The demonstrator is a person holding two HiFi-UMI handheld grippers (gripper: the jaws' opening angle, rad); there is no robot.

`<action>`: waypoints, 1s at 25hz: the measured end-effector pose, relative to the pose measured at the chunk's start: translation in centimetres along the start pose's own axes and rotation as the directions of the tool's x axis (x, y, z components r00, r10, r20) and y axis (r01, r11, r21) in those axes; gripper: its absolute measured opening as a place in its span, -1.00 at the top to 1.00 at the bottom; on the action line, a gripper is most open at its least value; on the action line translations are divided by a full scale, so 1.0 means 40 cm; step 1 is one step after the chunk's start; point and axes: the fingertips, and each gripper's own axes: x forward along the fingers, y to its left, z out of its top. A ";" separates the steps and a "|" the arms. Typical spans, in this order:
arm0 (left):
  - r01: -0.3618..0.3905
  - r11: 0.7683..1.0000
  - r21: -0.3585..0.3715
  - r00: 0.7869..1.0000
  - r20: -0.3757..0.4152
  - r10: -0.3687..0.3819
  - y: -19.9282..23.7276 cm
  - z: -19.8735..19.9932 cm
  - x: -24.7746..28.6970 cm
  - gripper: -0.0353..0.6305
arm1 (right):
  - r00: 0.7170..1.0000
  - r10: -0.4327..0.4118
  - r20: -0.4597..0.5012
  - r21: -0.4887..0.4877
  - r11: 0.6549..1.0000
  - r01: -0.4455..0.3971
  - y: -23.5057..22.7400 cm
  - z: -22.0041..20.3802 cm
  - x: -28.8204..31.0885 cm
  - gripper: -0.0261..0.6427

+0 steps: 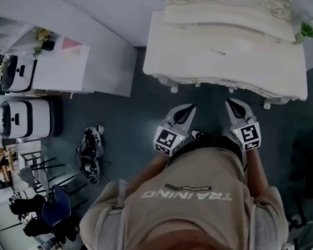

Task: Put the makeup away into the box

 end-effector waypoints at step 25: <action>-0.264 0.953 -0.149 0.961 -0.122 0.247 0.530 -0.061 0.066 0.87 | 0.993 0.109 0.039 0.084 0.990 -0.112 -0.170 0.129 0.562 0.92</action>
